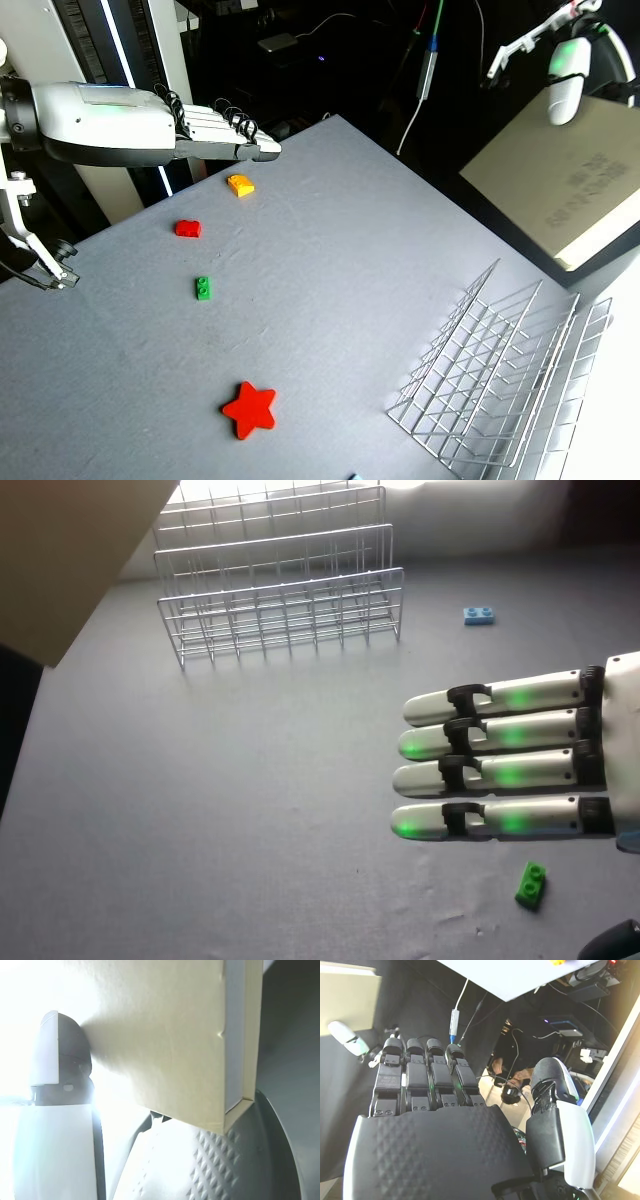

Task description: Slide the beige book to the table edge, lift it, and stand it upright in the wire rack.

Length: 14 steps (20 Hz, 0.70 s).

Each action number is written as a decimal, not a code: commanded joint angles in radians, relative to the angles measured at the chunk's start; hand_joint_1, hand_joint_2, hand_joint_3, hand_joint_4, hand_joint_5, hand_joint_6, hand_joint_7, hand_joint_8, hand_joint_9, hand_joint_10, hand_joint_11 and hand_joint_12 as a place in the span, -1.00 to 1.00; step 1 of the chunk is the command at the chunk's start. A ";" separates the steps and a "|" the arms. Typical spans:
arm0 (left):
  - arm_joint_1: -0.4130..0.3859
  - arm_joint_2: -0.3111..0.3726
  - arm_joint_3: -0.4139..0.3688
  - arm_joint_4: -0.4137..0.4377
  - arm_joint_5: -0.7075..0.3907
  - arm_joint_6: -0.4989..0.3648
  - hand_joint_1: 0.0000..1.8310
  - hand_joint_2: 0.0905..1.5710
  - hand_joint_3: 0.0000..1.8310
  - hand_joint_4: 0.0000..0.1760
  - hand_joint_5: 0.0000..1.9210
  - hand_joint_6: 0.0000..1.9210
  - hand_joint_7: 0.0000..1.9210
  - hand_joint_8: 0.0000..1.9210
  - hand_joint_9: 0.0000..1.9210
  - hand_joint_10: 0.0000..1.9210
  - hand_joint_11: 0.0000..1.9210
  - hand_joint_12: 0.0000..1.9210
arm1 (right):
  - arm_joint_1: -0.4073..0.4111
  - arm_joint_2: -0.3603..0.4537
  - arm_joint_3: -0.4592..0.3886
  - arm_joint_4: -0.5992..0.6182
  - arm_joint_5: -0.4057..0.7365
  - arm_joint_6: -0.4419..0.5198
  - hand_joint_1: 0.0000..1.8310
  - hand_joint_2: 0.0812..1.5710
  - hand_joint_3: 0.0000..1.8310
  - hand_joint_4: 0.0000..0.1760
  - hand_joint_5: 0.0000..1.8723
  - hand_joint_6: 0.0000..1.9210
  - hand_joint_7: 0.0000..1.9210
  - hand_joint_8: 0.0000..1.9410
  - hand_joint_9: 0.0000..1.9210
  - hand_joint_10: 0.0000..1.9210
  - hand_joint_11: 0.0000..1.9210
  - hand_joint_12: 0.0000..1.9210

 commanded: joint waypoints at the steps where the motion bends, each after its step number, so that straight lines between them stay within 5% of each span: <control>1: -0.018 -0.001 0.007 -0.007 0.125 -0.013 0.46 0.55 -1.00 -1.00 -0.23 0.21 -0.23 0.55 -0.30 0.61 -0.39 0.43 | 0.005 0.002 -0.005 0.061 0.056 -0.008 -1.00 0.45 -1.00 -1.00 -1.00 -1.00 -1.00 -1.00 -1.00 -1.00 -1.00 -1.00; 8: -0.020 -0.104 0.049 -0.158 0.247 -0.013 0.46 0.55 -1.00 -1.00 -0.23 0.20 -0.23 0.53 -0.31 0.65 -0.37 0.50 | 0.001 -0.001 -0.005 0.061 0.056 -0.016 -1.00 0.46 -1.00 -1.00 -1.00 -1.00 -1.00 -1.00 -1.00 -1.00 -1.00 -1.00; 12: -0.050 -0.145 0.059 -0.160 0.253 -0.013 0.46 0.55 -1.00 -1.00 -0.27 0.29 -0.21 0.48 -0.28 0.65 -0.35 0.55 | 0.000 -0.002 -0.005 0.061 0.057 -0.018 -1.00 0.44 -1.00 -1.00 -1.00 -1.00 -1.00 -1.00 -1.00 -1.00 -1.00 -1.00; 14: -0.048 -0.153 0.044 -0.167 0.362 -0.013 0.46 0.54 -1.00 -1.00 -0.27 0.32 -0.20 0.44 -0.26 0.62 -0.34 0.55 | -0.001 -0.003 -0.005 0.061 0.057 -0.020 -1.00 0.43 -1.00 -1.00 -1.00 -1.00 -1.00 -1.00 -1.00 -1.00 -1.00 -1.00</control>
